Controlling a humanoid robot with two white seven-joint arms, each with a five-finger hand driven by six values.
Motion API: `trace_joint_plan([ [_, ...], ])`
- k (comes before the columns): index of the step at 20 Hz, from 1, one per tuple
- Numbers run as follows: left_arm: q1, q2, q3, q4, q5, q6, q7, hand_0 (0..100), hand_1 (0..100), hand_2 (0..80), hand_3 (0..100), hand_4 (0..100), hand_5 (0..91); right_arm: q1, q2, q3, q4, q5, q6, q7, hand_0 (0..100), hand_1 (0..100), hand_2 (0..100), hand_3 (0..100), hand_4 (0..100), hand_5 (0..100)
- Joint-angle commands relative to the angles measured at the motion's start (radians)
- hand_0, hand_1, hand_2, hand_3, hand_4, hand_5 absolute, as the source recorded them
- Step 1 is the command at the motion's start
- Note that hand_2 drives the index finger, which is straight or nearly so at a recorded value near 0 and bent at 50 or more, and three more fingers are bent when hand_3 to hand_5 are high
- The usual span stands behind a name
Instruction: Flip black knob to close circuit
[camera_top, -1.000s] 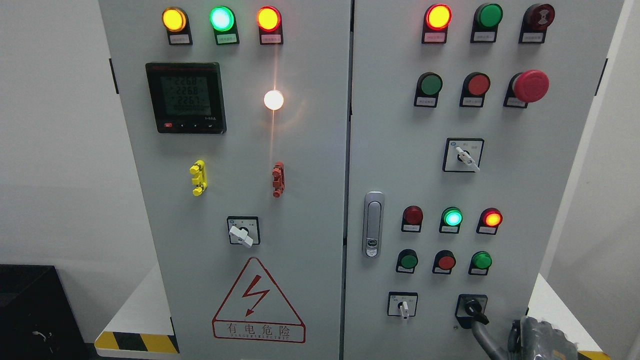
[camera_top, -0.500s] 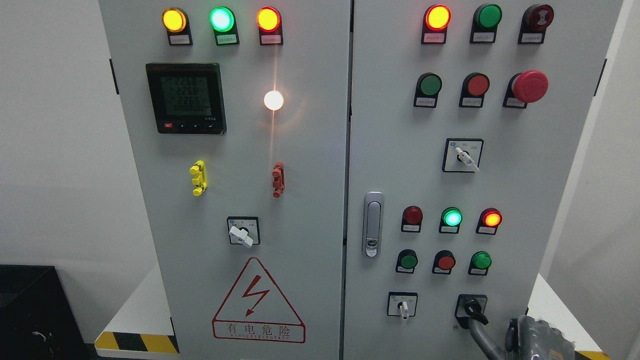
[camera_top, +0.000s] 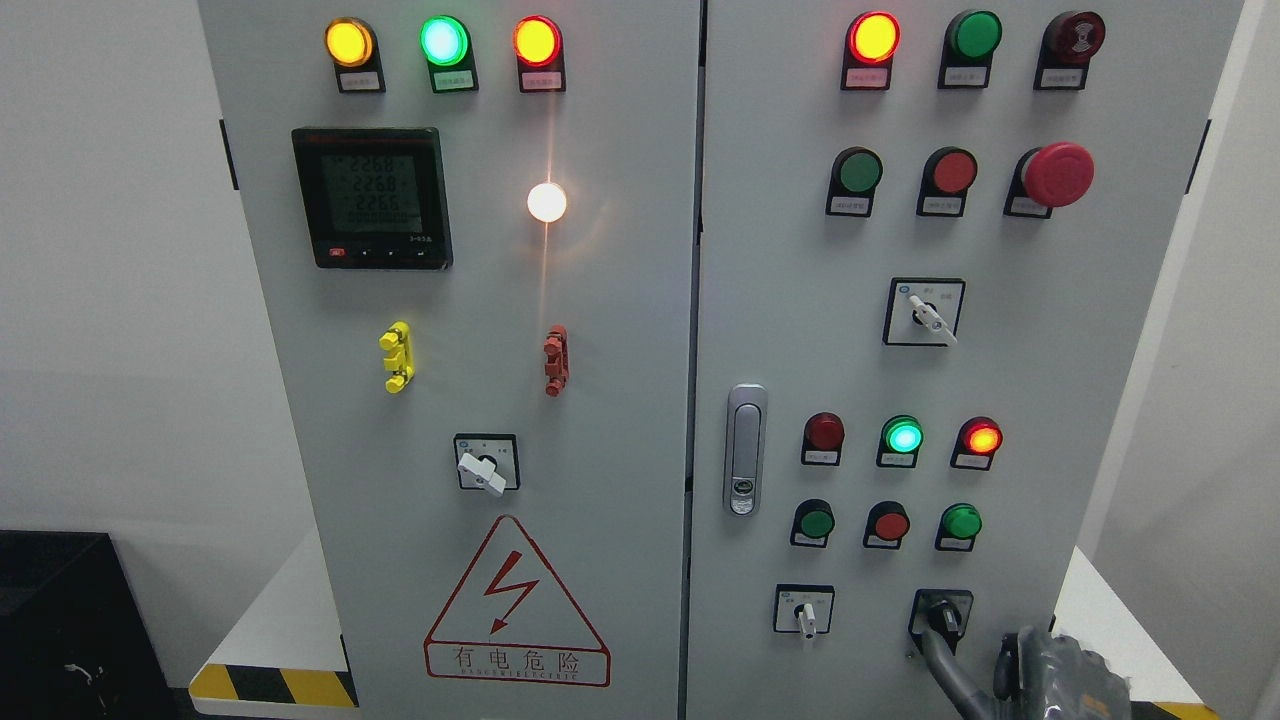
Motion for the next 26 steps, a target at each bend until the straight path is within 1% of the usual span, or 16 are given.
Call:
trace_joint_plan([
  [1,0.023,0.000,0.000,-0.029,0.000,0.000,0.000,12,56,0.0,0,0,0.0,0.020,0.006,0.069,-0.018,0.001,-0.003,0.002,0,0,92,100,100,100],
  [5,0.023,0.000,0.000,-0.029,0.000,0.000,0.000,12,56,0.0,0,0,0.0,0.061,0.013,0.080,-0.077,0.000,-0.003,0.002,0,0,91,100,99,100],
  [8,0.023,0.000,0.000,-0.029,0.000,0.000,0.000,12,56,0.0,0,0,0.0,0.111,0.019,0.089,-0.140,-0.002,-0.001,0.002,0,0,91,100,99,100],
  [9,0.023,0.000,0.000,-0.029,0.000,0.000,0.000,12,56,0.0,0,0,0.0,0.129,0.023,0.101,-0.162,-0.003,-0.001,0.002,0,0,91,100,99,100],
  [12,0.023,0.000,0.000,-0.029,0.000,0.000,0.000,12,56,0.0,0,0,0.0,0.186,0.023,0.121,-0.225,-0.078,0.004,-0.006,0,1,91,100,99,100],
  [14,0.023,0.000,0.000,-0.029,0.000,0.000,0.000,12,56,0.0,0,0,0.0,0.203,0.023,0.127,-0.246,-0.109,0.004,-0.030,0,1,89,100,99,100],
  [16,0.023,0.000,0.000,-0.029,0.000,0.000,0.000,12,56,0.0,0,0,0.0,0.238,0.023,0.132,-0.265,-0.156,0.001,-0.056,0,2,87,100,98,100],
  [18,0.023,0.000,0.000,-0.029,0.000,0.000,0.000,12,56,0.0,0,0,0.0,0.269,0.023,0.146,-0.300,-0.257,0.002,-0.065,0,2,83,100,95,97],
  [19,0.023,0.000,0.000,-0.029,0.000,0.000,0.000,12,56,0.0,0,0,0.0,0.290,0.021,0.152,-0.323,-0.297,0.004,-0.075,0,2,83,100,94,97],
  [21,0.023,0.000,0.000,-0.029,0.000,0.000,0.000,12,56,0.0,0,0,0.0,0.328,0.020,0.155,-0.358,-0.333,0.004,-0.082,0,3,79,100,92,92],
  [22,0.023,0.000,0.000,-0.029,0.000,0.000,0.000,12,56,0.0,0,0,0.0,0.342,0.020,0.155,-0.366,-0.353,0.002,-0.084,0,4,77,100,90,88],
  [24,0.023,0.000,0.000,-0.029,0.000,0.000,0.000,12,56,0.0,0,0,0.0,0.359,0.018,0.155,-0.377,-0.439,0.001,-0.098,0,5,71,100,89,84],
  [26,0.023,0.000,0.000,-0.029,0.000,0.000,0.000,12,56,0.0,0,0,0.0,0.376,0.018,0.155,-0.390,-0.564,-0.001,-0.122,0,5,64,92,85,79],
])
